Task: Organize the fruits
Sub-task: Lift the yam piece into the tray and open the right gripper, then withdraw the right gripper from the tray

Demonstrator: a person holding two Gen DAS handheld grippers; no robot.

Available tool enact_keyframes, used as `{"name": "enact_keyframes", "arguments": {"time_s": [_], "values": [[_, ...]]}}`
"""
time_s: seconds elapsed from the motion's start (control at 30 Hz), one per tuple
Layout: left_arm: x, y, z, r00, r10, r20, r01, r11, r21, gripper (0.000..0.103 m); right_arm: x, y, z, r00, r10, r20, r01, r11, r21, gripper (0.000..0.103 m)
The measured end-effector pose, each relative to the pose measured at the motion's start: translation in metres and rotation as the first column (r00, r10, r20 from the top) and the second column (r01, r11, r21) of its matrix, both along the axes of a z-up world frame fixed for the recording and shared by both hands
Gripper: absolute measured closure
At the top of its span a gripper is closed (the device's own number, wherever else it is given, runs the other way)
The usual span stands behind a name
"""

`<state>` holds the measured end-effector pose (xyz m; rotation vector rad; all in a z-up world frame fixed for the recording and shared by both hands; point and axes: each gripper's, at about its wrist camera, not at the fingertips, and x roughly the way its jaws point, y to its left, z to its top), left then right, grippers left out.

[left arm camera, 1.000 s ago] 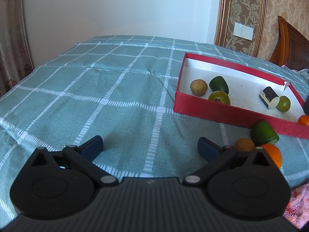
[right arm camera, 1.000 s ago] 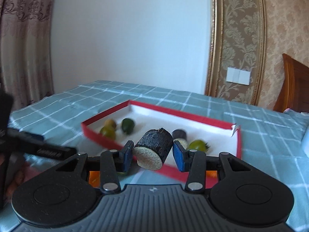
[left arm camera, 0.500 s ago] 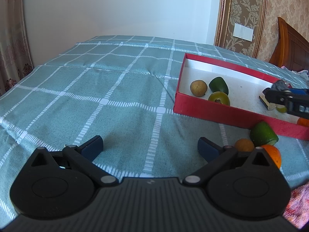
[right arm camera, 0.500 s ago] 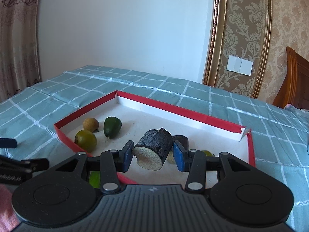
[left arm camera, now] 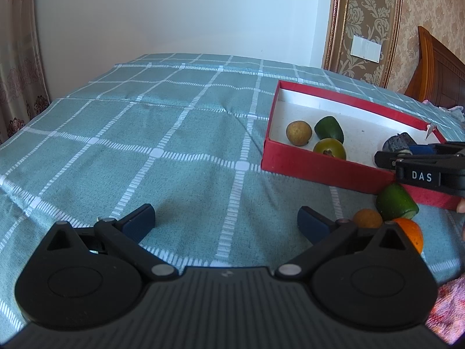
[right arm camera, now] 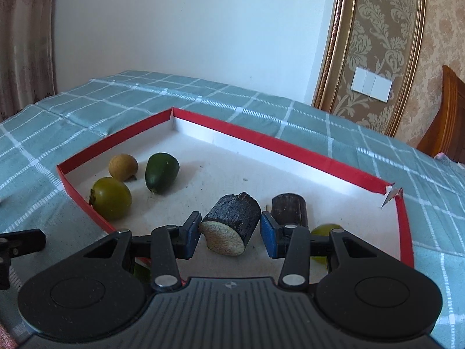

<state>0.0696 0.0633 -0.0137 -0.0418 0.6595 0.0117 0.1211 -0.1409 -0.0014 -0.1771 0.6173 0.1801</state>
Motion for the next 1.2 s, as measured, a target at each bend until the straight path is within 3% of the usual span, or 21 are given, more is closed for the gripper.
{"name": "enact_keyframes", "arguments": {"time_s": [0.3,0.37,0.43,0.47,0.63,0.77,1.03,1.2], "values": [[-0.001,0.001,0.0,1.0,0.0,0.003,0.0,1.0,-0.01,0.0,0.0,-0.003,0.0,1.0,0.004,-0.007,-0.004,1.0,0.012,0.059],[-0.001,0.002,0.001,1.0,0.0,0.006,0.0,1.0,-0.017,0.0,-0.004,-0.007,0.003,1.0,0.002,-0.002,-0.002,1.0,0.026,0.05],[-0.001,0.003,0.001,1.0,0.0,0.009,0.0,1.0,-0.026,0.0,-0.014,-0.012,0.006,1.0,-0.016,0.022,0.016,1.0,0.025,0.026],[-0.002,0.004,0.001,1.0,0.0,0.011,0.0,1.0,-0.031,0.0,-0.021,-0.014,0.008,0.999,-0.025,0.04,0.025,1.0,0.015,0.023],[-0.003,0.007,0.001,1.0,0.0,0.017,0.001,0.999,-0.051,0.0,-0.058,-0.022,0.015,0.992,-0.033,0.123,0.038,0.998,-0.042,0.023],[-0.003,0.009,0.001,1.0,0.001,0.022,0.001,0.998,-0.067,0.0,-0.087,-0.035,0.016,0.99,-0.018,0.138,0.019,1.0,-0.006,0.023],[-0.008,0.017,0.002,0.999,-0.004,0.043,0.009,0.992,-0.124,0.0,-0.104,-0.043,-0.004,0.999,0.002,0.038,-0.001,1.0,-0.021,0.023],[-0.033,0.006,0.009,0.994,-0.079,0.076,0.091,0.982,-0.164,0.0,-0.106,-0.042,-0.008,1.0,-0.004,0.02,0.005,0.999,-0.034,0.022]]}}
